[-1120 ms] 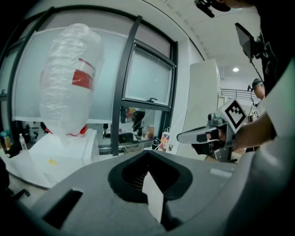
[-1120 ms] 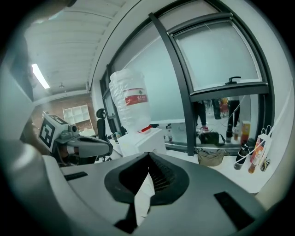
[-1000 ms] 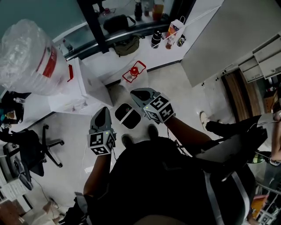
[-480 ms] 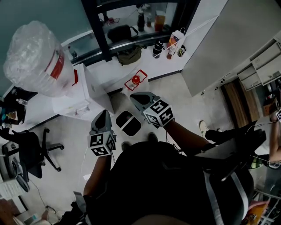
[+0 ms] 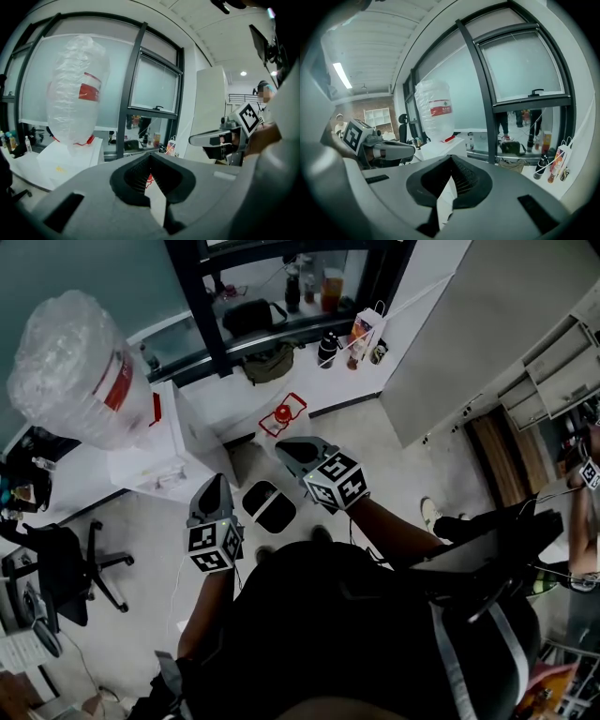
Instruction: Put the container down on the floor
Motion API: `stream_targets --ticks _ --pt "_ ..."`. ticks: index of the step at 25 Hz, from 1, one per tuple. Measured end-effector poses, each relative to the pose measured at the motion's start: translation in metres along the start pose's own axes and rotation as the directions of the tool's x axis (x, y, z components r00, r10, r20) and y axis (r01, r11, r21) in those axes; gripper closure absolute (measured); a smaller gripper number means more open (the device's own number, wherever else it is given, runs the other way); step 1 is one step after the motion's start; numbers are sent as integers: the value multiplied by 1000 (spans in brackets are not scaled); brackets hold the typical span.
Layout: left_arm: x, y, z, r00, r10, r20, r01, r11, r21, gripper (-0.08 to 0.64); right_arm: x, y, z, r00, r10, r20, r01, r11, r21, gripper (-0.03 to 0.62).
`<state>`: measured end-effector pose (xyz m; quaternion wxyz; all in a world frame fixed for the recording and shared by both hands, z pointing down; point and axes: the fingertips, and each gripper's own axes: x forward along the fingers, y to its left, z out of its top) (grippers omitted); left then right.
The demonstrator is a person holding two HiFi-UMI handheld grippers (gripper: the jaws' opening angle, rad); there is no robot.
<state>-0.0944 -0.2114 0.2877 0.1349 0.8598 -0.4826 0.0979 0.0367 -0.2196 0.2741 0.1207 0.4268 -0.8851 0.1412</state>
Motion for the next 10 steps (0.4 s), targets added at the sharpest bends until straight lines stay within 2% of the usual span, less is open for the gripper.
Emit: stream_targets --ticks 10 --pt "-13 -4 -2 1000 7 0 -7 1000 -18 549 -12 12 2 1000 -6 24 6 1000 8 584"
